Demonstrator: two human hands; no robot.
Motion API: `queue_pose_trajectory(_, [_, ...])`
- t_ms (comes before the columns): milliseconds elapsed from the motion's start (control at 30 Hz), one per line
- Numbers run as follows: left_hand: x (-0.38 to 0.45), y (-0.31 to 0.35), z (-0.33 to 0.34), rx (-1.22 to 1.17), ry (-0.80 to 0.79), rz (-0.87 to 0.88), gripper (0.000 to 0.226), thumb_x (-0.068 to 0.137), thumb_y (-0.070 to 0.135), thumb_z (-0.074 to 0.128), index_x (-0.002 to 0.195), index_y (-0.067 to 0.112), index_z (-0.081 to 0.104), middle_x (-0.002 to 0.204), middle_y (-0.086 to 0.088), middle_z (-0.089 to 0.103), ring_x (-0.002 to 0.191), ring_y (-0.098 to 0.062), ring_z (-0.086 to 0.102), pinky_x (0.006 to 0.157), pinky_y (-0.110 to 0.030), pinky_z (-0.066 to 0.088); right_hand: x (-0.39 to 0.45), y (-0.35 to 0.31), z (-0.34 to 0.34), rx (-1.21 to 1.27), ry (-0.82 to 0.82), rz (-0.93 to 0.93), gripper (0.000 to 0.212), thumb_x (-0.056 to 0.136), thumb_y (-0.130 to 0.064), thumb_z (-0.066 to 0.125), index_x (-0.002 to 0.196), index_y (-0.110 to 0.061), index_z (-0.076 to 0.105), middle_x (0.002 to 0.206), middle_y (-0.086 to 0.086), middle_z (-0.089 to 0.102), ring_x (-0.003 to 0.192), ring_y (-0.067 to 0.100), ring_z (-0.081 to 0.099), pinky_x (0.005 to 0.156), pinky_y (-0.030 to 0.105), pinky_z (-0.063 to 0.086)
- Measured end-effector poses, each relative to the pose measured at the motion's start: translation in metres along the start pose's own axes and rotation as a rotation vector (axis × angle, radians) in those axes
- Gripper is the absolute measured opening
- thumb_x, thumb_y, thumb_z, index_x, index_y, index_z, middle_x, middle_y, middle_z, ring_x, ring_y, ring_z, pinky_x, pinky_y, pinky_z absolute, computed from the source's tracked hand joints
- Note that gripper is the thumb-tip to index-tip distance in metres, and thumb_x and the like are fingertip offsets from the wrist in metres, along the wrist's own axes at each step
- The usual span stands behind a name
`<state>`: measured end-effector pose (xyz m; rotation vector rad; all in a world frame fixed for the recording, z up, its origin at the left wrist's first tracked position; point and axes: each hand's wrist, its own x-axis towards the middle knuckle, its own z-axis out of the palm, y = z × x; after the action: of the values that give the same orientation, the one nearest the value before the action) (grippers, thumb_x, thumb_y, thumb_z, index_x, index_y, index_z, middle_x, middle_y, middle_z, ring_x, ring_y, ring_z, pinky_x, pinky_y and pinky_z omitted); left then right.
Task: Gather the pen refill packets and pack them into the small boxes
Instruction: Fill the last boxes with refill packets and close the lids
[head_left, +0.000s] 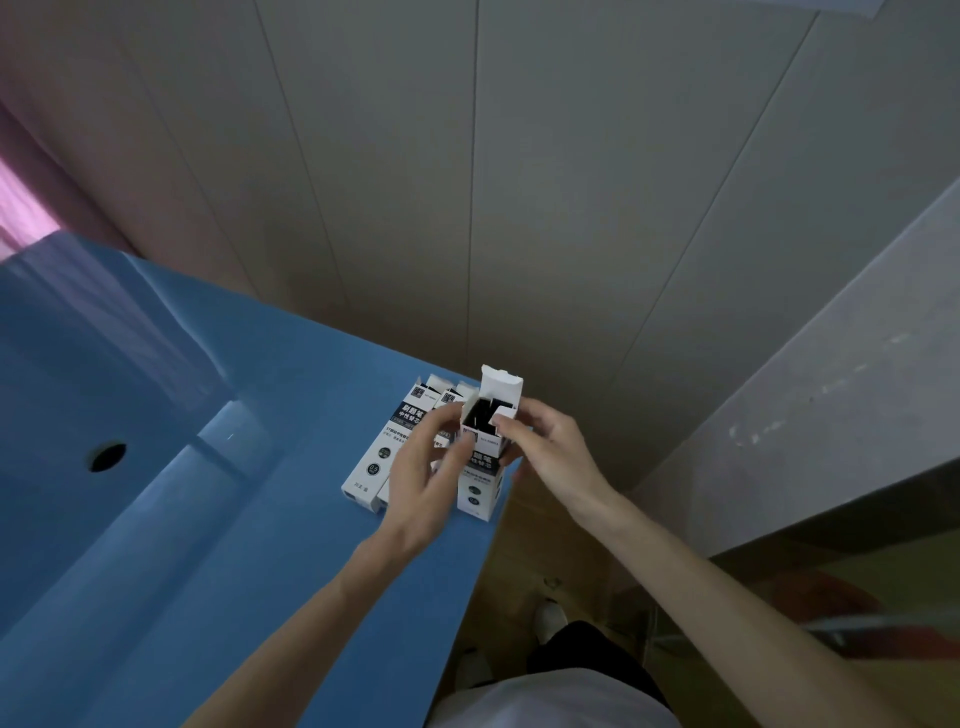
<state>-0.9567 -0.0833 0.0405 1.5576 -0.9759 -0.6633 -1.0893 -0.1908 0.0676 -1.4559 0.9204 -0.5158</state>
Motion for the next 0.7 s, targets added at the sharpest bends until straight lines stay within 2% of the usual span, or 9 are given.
queue_pose_trajectory(100, [0.016, 0.011, -0.001, -0.048, -0.024, -0.076, 0.016, 0.105, 0.033, 0.056, 0.106, 0.020, 0.064, 0.100, 0.006, 0.071, 0.095, -0.011, 0.068, 0.078, -0.031, 0.055, 0.000, 0.000, -0.001, 0.006, -0.007, -0.006, 0.022, 0.101, -0.026, 0.063, 0.122, -0.021, 0.069, 0.103, 0.001, 0.075, 0.080, 0.016, 0.073, 0.062, 0.028, 0.055])
queue_pose_trajectory(167, [0.024, 0.011, 0.001, -0.030, -0.046, -0.112, 0.012, 0.103, 0.028, 0.061, 0.102, 0.016, 0.060, 0.097, 0.003, 0.070, 0.091, -0.013, 0.068, 0.076, -0.034, 0.056, 0.000, 0.001, 0.000, 0.007, -0.008, -0.018, 0.021, 0.102, -0.026, 0.062, 0.121, -0.022, 0.070, 0.103, 0.001, 0.074, 0.079, 0.014, 0.072, 0.063, 0.028, 0.055])
queue_pose_trajectory(233, [0.029, 0.011, 0.003, -0.054, -0.057, -0.131, 0.012, 0.102, 0.024, 0.061, 0.103, 0.012, 0.058, 0.097, 0.001, 0.070, 0.091, -0.016, 0.069, 0.076, -0.035, 0.055, -0.001, 0.002, -0.001, -0.018, -0.014, -0.051, 0.018, 0.102, -0.026, 0.062, 0.118, -0.026, 0.070, 0.103, -0.001, 0.074, 0.080, 0.013, 0.072, 0.063, 0.027, 0.055])
queue_pose_trajectory(300, [0.031, 0.013, 0.003, -0.037, -0.099, -0.104, 0.010, 0.103, 0.020, 0.059, 0.112, 0.015, 0.060, 0.101, 0.008, 0.070, 0.094, -0.011, 0.068, 0.076, -0.025, 0.053, -0.002, 0.004, -0.001, -0.058, -0.012, -0.087, 0.018, 0.103, -0.026, 0.061, 0.119, -0.029, 0.069, 0.104, -0.003, 0.073, 0.085, 0.016, 0.073, 0.063, 0.027, 0.056])
queue_pose_trajectory(367, [0.032, 0.015, 0.003, -0.022, -0.137, -0.060, 0.018, 0.105, 0.016, 0.054, 0.122, 0.019, 0.061, 0.106, 0.013, 0.070, 0.099, -0.009, 0.067, 0.077, -0.019, 0.051, -0.002, 0.008, -0.001, -0.056, 0.007, -0.093, 0.018, 0.104, -0.026, 0.058, 0.118, -0.026, 0.070, 0.103, -0.002, 0.073, 0.087, 0.017, 0.072, 0.064, 0.029, 0.057])
queue_pose_trajectory(467, [0.026, 0.017, 0.006, -0.012, -0.185, 0.008, 0.026, 0.107, 0.010, 0.043, 0.119, 0.022, 0.064, 0.102, 0.007, 0.068, 0.096, -0.011, 0.064, 0.080, -0.023, 0.050, -0.003, 0.015, -0.003, -0.032, 0.024, -0.094, 0.019, 0.105, -0.026, 0.056, 0.114, -0.023, 0.072, 0.100, 0.003, 0.074, 0.089, 0.022, 0.072, 0.071, 0.044, 0.059])
queue_pose_trajectory(500, [0.023, 0.018, 0.010, -0.017, -0.199, 0.017, 0.031, 0.108, 0.008, 0.040, 0.117, 0.025, 0.064, 0.102, 0.007, 0.067, 0.096, -0.010, 0.063, 0.082, -0.022, 0.049, -0.004, 0.018, -0.003, -0.030, 0.033, -0.107, 0.020, 0.105, -0.026, 0.056, 0.116, -0.022, 0.072, 0.100, 0.003, 0.074, 0.088, 0.023, 0.072, 0.073, 0.048, 0.059])
queue_pose_trajectory(567, [0.018, 0.021, 0.016, -0.043, -0.215, 0.001, 0.038, 0.110, 0.006, 0.034, 0.119, 0.031, 0.060, 0.107, 0.010, 0.065, 0.100, -0.004, 0.061, 0.087, -0.016, 0.046, -0.007, 0.022, -0.002, -0.039, 0.061, -0.147, 0.024, 0.105, -0.027, 0.058, 0.126, -0.021, 0.069, 0.102, -0.002, 0.073, 0.088, 0.022, 0.071, 0.075, 0.045, 0.059])
queue_pose_trajectory(700, [0.016, 0.022, 0.019, -0.071, -0.201, 0.007, 0.037, 0.111, 0.006, 0.031, 0.124, 0.025, 0.060, 0.115, 0.011, 0.065, 0.112, -0.005, 0.060, 0.095, -0.017, 0.043, -0.018, 0.025, 0.001, -0.132, 0.053, -0.316, 0.045, 0.101, -0.044, 0.059, 0.143, -0.028, 0.057, 0.121, -0.013, 0.067, 0.090, 0.019, 0.071, 0.077, 0.039, 0.060])
